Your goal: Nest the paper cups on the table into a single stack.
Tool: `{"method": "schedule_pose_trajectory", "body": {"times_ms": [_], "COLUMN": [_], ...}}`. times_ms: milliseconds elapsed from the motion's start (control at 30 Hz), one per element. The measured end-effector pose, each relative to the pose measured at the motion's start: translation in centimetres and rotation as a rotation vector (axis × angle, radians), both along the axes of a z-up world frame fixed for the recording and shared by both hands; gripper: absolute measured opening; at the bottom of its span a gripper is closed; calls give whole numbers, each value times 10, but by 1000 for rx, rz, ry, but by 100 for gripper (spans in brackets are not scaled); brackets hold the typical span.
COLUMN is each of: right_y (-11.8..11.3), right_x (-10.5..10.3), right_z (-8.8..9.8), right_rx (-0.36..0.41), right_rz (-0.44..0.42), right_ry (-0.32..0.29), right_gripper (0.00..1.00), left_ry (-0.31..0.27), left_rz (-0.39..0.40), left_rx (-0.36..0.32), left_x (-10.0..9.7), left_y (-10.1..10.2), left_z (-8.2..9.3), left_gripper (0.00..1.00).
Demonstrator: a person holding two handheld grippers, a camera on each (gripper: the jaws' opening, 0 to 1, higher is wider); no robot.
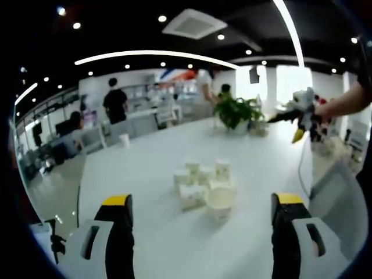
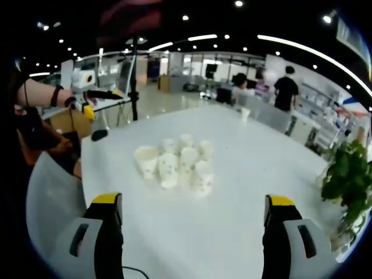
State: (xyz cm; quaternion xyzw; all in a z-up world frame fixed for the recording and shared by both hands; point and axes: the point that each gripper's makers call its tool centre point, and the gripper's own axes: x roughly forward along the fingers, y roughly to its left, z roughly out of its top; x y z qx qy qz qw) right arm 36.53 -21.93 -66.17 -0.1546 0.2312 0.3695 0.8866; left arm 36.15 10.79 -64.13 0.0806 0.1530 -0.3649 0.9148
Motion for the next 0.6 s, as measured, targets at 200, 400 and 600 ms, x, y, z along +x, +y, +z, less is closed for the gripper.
{"method": "schedule_pose_trajectory", "body": {"times_ms": [200, 400, 600], "right_y": [6, 25, 54], "right_x": [0, -2, -1], "right_z": [4, 8, 5], "right_rx": [3, 30, 48], "right_rz": [11, 56, 115], "right_ry": [-11, -60, -89], "right_gripper": [100, 100, 100], "left_ry": [7, -2, 10], "left_rz": [-2, -3, -3], "left_rx": [-10, -28, -58], "left_x": [-2, -3, -7], "left_y": [-1, -3, -6], "left_z": [-1, 0, -7], "left_gripper": [97, 98, 98]}}
